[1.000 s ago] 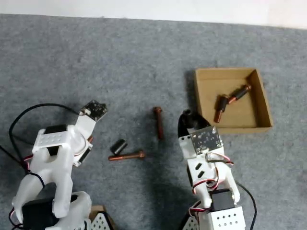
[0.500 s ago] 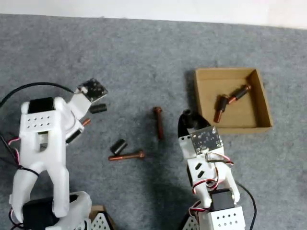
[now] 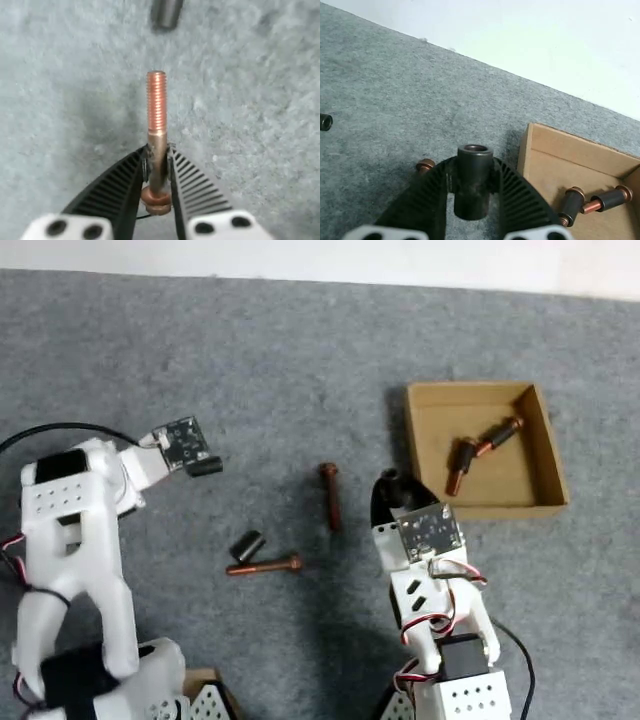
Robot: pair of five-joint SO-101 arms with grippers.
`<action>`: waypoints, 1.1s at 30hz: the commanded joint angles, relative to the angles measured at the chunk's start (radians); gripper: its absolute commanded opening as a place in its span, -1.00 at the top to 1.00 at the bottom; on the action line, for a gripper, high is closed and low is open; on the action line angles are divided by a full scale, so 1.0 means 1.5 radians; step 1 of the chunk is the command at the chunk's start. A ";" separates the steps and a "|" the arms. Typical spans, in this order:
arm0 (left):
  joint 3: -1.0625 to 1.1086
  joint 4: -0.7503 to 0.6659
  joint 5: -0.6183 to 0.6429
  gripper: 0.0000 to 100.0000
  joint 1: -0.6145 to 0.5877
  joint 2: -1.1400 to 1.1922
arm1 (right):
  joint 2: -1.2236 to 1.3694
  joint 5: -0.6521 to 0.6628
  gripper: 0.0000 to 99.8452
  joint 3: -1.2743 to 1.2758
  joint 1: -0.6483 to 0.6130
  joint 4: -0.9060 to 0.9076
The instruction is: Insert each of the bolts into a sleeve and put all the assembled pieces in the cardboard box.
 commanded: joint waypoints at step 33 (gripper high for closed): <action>-0.479 0.194 0.799 0.64 -0.062 0.373 | -0.010 -0.001 0.99 0.071 0.006 0.001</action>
